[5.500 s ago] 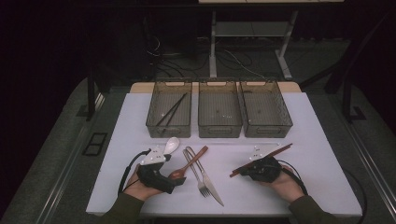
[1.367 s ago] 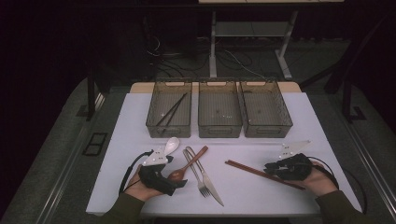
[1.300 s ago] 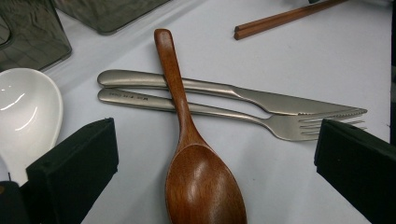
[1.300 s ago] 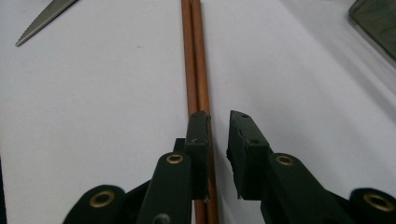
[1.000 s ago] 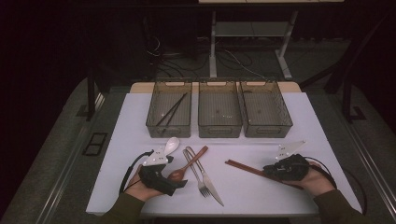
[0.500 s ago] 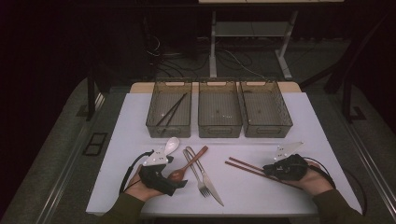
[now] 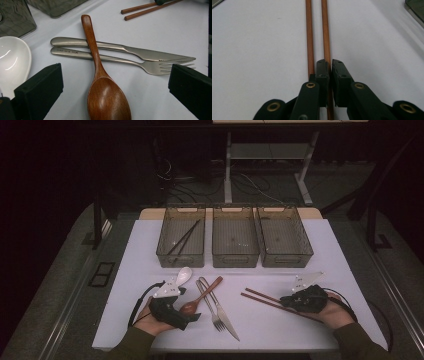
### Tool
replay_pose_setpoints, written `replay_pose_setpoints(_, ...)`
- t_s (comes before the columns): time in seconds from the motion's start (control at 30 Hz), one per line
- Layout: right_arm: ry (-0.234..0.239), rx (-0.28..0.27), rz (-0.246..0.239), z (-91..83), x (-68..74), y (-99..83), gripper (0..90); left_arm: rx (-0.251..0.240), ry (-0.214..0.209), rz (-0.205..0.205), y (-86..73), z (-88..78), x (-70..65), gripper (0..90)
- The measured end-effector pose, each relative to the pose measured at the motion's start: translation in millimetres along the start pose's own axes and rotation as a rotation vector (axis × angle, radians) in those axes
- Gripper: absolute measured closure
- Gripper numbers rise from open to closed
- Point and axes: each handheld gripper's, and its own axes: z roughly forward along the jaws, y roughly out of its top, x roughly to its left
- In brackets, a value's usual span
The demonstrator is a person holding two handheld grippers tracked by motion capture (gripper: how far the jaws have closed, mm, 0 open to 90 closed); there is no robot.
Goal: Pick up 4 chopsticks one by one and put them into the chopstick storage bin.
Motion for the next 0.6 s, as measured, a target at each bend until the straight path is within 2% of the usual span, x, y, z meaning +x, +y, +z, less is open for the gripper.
replay_pose_setpoints(0.6,-0.012,-0.036,0.024,-5.8,-5.0,-0.8,84.7,0.000,-0.005,-0.001,-0.1,0.1,-0.5,0.0)
